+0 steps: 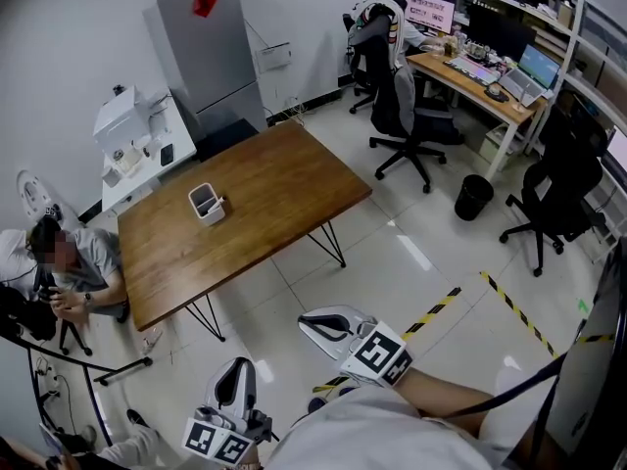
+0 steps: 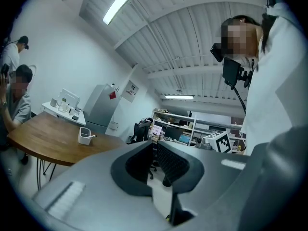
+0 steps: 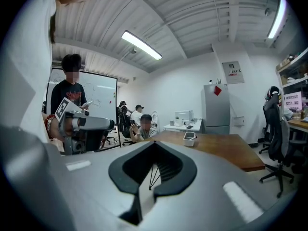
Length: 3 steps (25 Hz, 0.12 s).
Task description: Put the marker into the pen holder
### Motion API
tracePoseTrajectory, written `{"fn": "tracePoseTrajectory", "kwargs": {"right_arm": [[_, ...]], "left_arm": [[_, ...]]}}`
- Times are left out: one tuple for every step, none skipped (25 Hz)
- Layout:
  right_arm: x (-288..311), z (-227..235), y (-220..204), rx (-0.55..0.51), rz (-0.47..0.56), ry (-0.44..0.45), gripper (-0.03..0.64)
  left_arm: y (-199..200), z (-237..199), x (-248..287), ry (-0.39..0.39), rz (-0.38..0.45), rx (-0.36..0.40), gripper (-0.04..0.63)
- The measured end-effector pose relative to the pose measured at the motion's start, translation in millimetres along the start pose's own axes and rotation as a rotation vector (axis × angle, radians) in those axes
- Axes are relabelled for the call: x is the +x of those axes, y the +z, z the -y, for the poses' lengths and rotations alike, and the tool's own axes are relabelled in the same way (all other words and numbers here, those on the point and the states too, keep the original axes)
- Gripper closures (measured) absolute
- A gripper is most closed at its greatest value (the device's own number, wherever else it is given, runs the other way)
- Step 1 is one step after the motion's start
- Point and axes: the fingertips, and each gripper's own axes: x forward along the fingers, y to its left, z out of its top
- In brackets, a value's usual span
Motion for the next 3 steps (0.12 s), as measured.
{"fn": "tracePoseTrajectory", "kwargs": {"right_arm": [[0.0, -1.2, -0.8, 0.0, 0.001, 0.002, 0.624], [0.2, -2.7, -1.6, 0.0, 0.002, 0.005, 0.624], [0.4, -4.3, -2.5, 0.001, 0.003, 0.008, 0.624]], "left_arm": [[-1.2, 0.7, -1.2, -0.001, -0.001, -0.001, 0.592], [-2.6, 1.5, -2.5, -0.001, -0.003, -0.002, 0.592], [-4.1, 2.3, -3.9, -0.002, -0.005, -0.004, 0.592]]}}
